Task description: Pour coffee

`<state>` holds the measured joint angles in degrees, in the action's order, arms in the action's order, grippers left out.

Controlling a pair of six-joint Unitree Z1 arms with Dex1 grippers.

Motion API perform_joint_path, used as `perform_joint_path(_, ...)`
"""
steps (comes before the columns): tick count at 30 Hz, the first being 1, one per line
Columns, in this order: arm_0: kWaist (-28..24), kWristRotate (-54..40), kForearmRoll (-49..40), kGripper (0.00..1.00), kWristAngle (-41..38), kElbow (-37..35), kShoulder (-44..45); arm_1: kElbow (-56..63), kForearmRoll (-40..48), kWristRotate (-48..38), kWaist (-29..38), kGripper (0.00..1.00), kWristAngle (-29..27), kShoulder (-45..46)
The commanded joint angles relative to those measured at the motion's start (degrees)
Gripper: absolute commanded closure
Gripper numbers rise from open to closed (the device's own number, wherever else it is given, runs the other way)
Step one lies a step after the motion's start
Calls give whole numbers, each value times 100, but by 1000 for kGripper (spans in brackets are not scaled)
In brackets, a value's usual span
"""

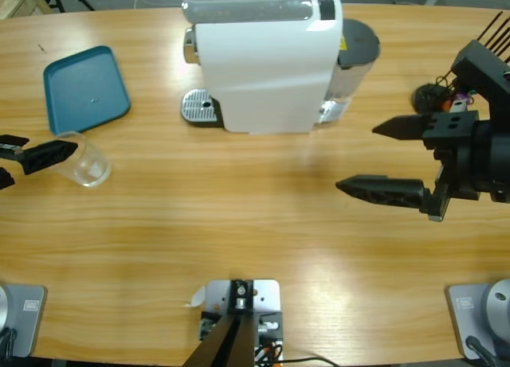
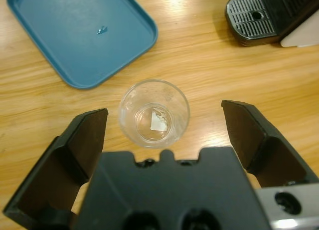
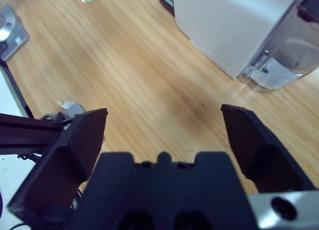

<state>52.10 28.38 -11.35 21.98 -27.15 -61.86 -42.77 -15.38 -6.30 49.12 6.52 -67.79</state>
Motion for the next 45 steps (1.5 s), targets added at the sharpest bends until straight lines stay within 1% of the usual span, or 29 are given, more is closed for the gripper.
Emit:
perform_joint_path(1, 99, 385, 184, 10, 105, 373, -511, 216, 65, -56, -103, 0, -381, 55)
perform_joint_path(3, 108, 331, 397, 72, 96, 466, -673, 235, 64, -105, -138, 0, -492, 22)
perform_joint_path(8, 117, 326, 798, 81, 255, 649, -882, 318, 160, -198, -168, 0, -511, -59)
perform_joint_path(10, 117, 308, 877, 116, 256, 640, -1063, 362, 229, -233, -219, 0, -511, -59)
perform_joint_path(14, 117, 304, 986, 230, 325, 591, -1395, 357, 350, -240, -382, 0, -488, -97)
perform_joint_path(18, 117, 315, 1003, 232, 360, 552, -1554, 358, 378, -240, -514, 0, -453, -112)
perform_joint_path(19, 117, 317, 1003, 286, 360, 533, -1597, 365, 378, -240, -525, 0, -449, -112)
perform_joint_path(20, 117, 315, 1003, 419, 358, 521, -1648, 365, 371, -240, -532, 0, -449, -112)
perform_joint_path(21, 117, 308, 1003, 479, 360, 501, -1691, 372, 369, -240, -535, 0, -449, -104)
perform_joint_path(22, 117, 308, 1003, 508, 360, 472, -1756, 381, 369, -240, -535, 0, -449, -101)
perform_joint_path(30, 117, 290, 1003, 520, 353, 477, -1722, 383, 361, -247, -558, 0, -449, -66)
perform_joint_path(36, 117, 99, 995, 519, 311, 582, -1170, 457, 317, -297, -560, 0, -441, 89)
perform_joint_path(41, 117, -1010, 1003, 516, 96, 503, -455, 474, 333, -318, -558, 0, -423, 68)
perform_joint_path(45, 117, -1796, 1049, 516, -202, 445, -327, 462, 361, -320, -561, 0, -430, 41)
